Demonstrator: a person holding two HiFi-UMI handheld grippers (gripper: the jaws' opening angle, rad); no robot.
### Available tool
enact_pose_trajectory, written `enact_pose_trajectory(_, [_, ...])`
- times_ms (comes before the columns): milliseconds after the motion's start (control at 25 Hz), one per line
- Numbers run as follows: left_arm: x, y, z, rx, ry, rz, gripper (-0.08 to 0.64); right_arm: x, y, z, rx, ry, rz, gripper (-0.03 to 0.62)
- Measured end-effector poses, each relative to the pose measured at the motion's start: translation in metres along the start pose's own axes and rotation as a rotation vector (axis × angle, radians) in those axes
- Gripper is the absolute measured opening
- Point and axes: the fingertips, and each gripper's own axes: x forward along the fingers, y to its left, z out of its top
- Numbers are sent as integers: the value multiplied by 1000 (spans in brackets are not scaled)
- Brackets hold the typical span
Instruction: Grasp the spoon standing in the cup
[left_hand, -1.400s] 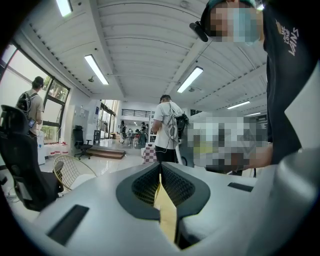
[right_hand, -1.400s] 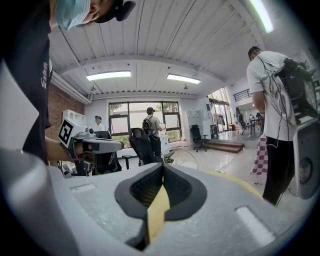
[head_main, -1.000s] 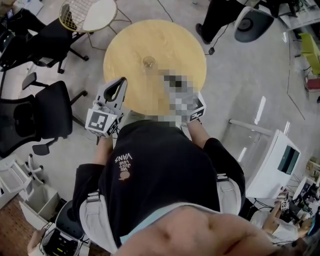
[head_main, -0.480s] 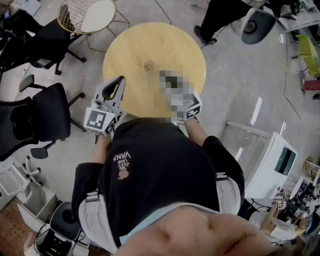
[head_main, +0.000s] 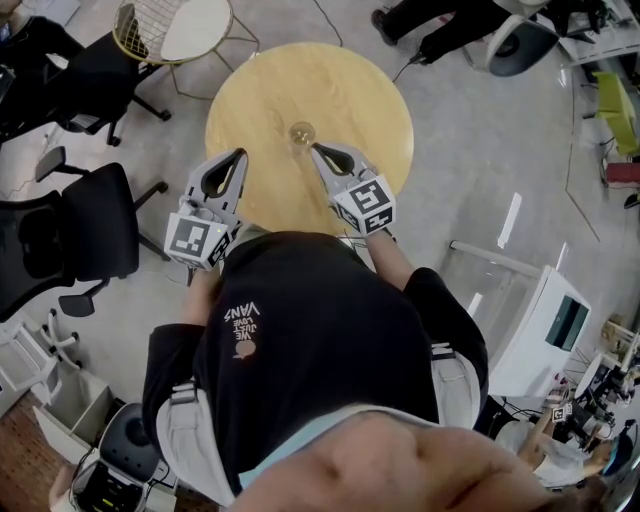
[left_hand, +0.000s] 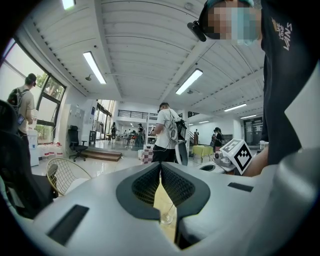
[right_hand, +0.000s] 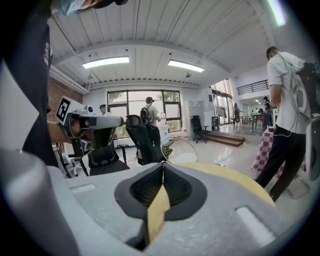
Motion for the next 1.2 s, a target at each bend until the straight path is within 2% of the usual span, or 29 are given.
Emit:
enact_pose_trajectory(360, [-6, 11, -6, -14, 6, 26, 8, 19, 0, -21, 1, 60, 25, 2])
enact_pose_trajectory(400, [-6, 12, -5, -15, 4, 32, 8, 21, -1, -23, 1, 67, 27, 26])
enact_pose_trajectory(440, [-6, 13, -4, -18, 3, 35, 8, 23, -1, -25, 1, 76, 29, 93])
enact_pose_trajectory(480, [-6, 13, -3, -19, 4, 35, 8, 25, 0, -27, 1, 83, 30, 98])
enact_pose_trajectory(680, [-8, 17, -2, -23, 4, 41, 8, 31, 1, -32, -11, 99, 42, 98])
enact_pose_trajectory(880, [-8, 21, -6, -29, 3, 41, 8, 40, 3, -39, -65, 139, 56, 96])
enact_pose_trajectory(1000, [-9, 22, -7, -22, 9, 45, 8, 44, 5, -43, -111, 156, 58, 82])
enact_pose_trajectory(1080, [-11, 23, -7, -16, 13, 51, 8, 46, 5, -43, -134, 160, 54, 37])
enact_pose_trajectory(1200, [-13, 25, -8, -20, 12, 63, 8, 49, 3, -43, -139, 165, 50, 30])
